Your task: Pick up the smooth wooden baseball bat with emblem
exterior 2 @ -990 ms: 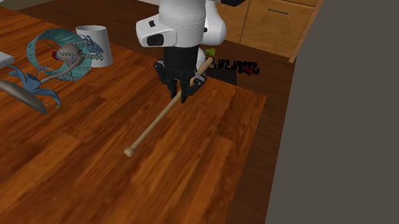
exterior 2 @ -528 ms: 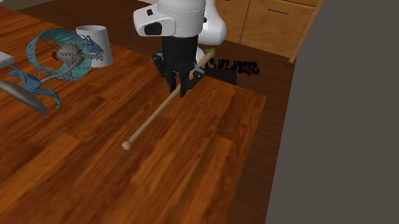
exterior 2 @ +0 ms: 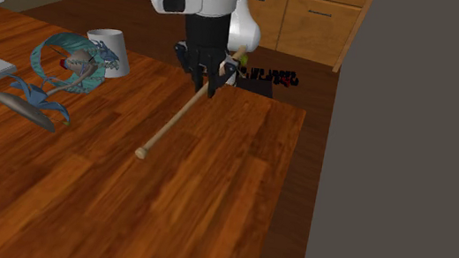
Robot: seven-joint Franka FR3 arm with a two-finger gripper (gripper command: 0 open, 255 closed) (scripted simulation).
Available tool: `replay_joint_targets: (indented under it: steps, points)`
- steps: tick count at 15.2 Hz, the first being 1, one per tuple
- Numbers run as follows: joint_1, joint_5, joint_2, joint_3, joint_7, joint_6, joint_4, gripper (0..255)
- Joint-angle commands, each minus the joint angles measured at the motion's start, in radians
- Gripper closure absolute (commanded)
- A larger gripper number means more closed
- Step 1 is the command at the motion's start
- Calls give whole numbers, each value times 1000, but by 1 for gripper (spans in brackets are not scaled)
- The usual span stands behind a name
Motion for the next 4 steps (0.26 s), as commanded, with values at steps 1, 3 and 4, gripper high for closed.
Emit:
replay_joint_targets:
  steps: [1, 3, 4]
  points:
    - [-1, -1, 1, -2, -3, -27, 28, 255]
    - [-2, -2, 1, -3, -3, -43, 43, 255]
    - [-2, -2, 1, -3, -3, -43, 43, 255]
